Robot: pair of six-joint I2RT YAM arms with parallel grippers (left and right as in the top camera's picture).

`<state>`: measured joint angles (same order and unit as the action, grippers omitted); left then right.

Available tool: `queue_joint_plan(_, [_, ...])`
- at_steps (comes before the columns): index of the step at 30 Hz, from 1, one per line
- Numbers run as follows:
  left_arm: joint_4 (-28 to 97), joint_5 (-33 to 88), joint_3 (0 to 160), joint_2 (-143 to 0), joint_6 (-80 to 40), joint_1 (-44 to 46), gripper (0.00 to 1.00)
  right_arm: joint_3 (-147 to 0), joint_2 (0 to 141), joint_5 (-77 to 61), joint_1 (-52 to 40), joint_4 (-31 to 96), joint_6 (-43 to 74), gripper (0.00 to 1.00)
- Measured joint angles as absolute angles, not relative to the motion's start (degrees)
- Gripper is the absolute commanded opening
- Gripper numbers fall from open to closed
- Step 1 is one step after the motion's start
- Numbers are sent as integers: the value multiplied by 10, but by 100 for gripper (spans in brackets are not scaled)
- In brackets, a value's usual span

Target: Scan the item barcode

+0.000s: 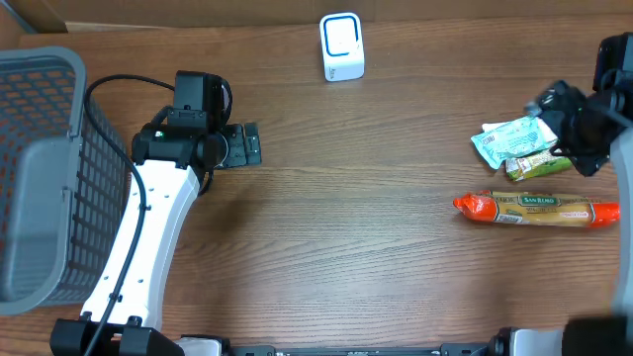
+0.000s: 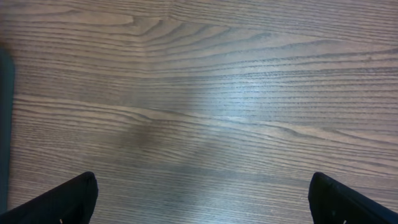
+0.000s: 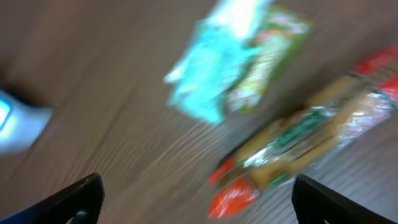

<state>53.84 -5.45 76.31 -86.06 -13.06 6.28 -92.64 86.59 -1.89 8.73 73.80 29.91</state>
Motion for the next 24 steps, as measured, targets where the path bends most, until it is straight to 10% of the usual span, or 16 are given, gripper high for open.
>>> queue_joint_plan(24, [538,-55,763,-861,-131,63,100,-935,492,-40,12,762,157,100])
